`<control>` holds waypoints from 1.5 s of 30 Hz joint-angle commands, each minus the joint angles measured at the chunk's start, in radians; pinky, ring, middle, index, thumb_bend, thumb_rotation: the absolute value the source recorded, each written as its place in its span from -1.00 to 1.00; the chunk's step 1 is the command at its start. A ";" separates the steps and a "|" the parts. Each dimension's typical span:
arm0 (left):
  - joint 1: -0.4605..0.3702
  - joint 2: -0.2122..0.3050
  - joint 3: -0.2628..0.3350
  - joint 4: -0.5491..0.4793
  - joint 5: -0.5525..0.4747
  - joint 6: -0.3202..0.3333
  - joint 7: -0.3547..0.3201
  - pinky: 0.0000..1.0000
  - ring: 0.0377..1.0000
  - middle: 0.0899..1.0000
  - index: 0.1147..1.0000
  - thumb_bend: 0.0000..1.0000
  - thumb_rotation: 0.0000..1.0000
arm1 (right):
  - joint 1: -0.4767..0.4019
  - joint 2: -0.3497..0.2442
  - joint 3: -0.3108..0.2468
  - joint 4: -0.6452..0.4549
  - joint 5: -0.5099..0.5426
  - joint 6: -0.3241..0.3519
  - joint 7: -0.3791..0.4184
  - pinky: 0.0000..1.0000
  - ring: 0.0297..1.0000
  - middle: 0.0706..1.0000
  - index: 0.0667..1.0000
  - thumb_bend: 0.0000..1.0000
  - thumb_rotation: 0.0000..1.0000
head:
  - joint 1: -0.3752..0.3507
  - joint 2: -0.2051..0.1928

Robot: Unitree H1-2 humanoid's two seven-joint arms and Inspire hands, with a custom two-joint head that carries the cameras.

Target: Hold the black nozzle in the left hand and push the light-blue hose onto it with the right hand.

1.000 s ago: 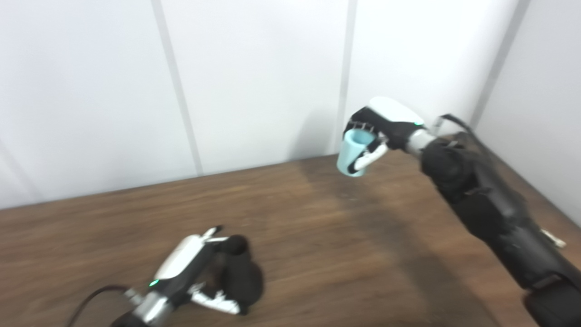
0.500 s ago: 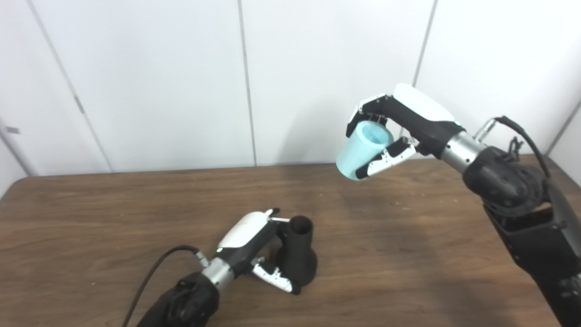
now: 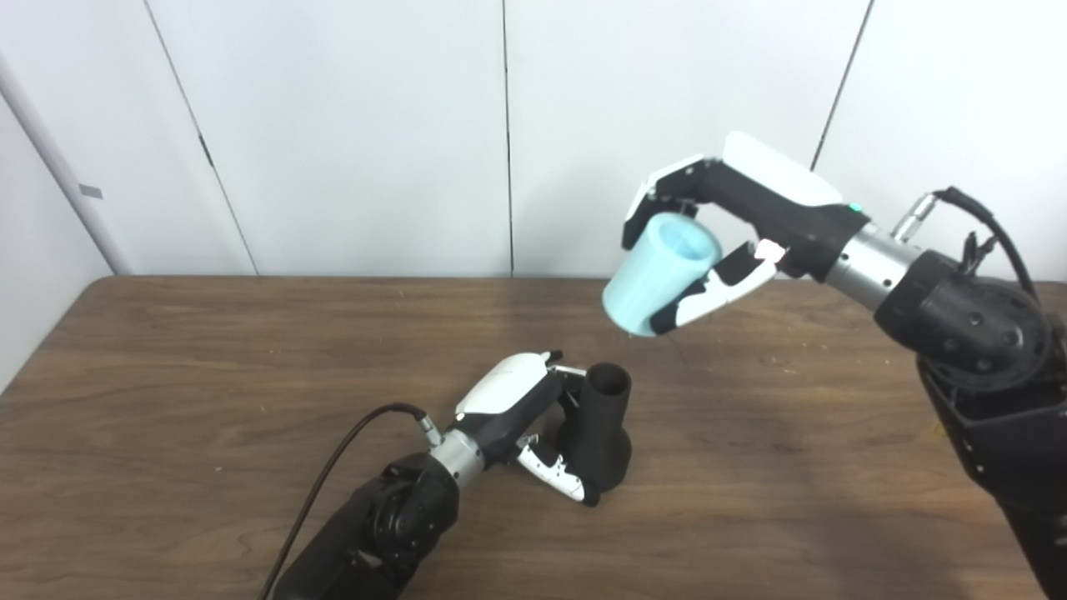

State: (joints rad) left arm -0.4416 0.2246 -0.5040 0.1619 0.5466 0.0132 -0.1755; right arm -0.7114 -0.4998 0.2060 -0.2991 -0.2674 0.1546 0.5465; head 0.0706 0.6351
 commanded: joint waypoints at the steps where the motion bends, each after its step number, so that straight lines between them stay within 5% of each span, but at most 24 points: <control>1: 0.049 -0.005 -0.053 0.050 0.036 0.067 -0.093 1.00 0.18 -0.18 -0.14 0.05 -1.00 | -0.064 -0.004 -0.003 -0.025 -0.004 -0.010 0.003 -0.30 -0.11 -0.09 -0.10 0.00 -1.00 | 0.002 0.006; 13: 0.052 -0.005 -0.054 0.037 0.030 0.076 -0.097 1.00 0.18 -0.17 -0.14 0.05 -1.00 | -0.106 0.000 0.078 -0.006 -0.052 0.036 0.101 -0.32 -0.10 -0.07 -0.08 0.00 -1.00 | -0.005 0.017; 45: 0.069 0.015 -0.046 0.001 0.009 0.079 -0.114 1.00 0.20 -0.17 -0.14 0.05 -1.00 | -0.133 0.017 0.106 0.067 -0.154 0.019 0.141 -0.31 -0.14 -0.08 -0.09 0.00 -1.00 | -0.029 0.042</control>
State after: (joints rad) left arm -0.4295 0.2280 -0.5051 0.1286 0.5427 0.0411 -0.1856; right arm -0.7849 -0.4772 0.3291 -0.2234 -0.4202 0.1921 0.7078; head 0.0414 0.6765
